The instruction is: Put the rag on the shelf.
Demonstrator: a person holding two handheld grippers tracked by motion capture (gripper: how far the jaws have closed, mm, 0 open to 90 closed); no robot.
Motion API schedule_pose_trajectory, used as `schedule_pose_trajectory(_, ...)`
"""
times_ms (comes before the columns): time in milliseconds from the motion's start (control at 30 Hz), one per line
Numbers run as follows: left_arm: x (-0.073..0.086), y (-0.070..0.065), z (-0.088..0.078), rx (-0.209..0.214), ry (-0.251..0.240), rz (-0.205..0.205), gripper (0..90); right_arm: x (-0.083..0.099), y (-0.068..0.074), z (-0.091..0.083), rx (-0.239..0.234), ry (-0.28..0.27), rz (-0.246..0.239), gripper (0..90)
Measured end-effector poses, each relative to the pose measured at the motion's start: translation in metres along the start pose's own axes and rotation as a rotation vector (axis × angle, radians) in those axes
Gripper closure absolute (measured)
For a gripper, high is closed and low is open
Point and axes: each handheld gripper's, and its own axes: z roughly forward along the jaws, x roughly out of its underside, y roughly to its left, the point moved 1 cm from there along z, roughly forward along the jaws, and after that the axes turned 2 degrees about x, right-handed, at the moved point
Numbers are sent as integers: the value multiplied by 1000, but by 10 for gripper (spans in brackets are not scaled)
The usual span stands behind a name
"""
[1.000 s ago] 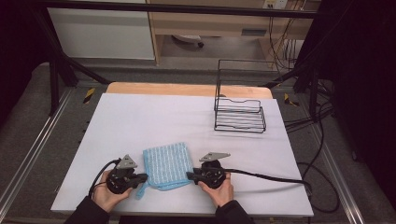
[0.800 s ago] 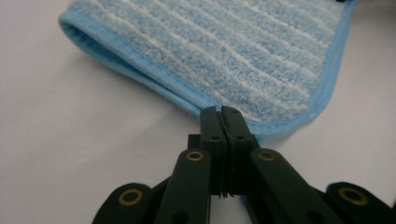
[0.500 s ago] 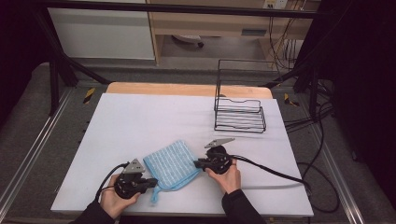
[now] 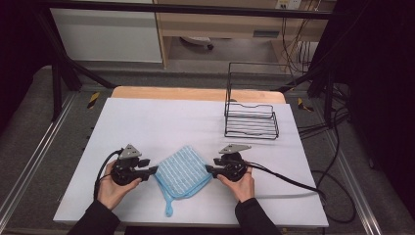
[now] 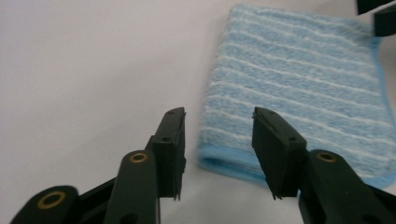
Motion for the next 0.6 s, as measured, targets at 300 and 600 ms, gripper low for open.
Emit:
schedule_pose_trajectory(300, 8, 9, 23, 43, 112, 22, 716, 21, 7, 15, -3, 3, 120, 547)
schedule_pose_trajectory(600, 8, 5, 21, 46, 116, 17, 850, 20, 6, 22, -47, -22, 185, 791)
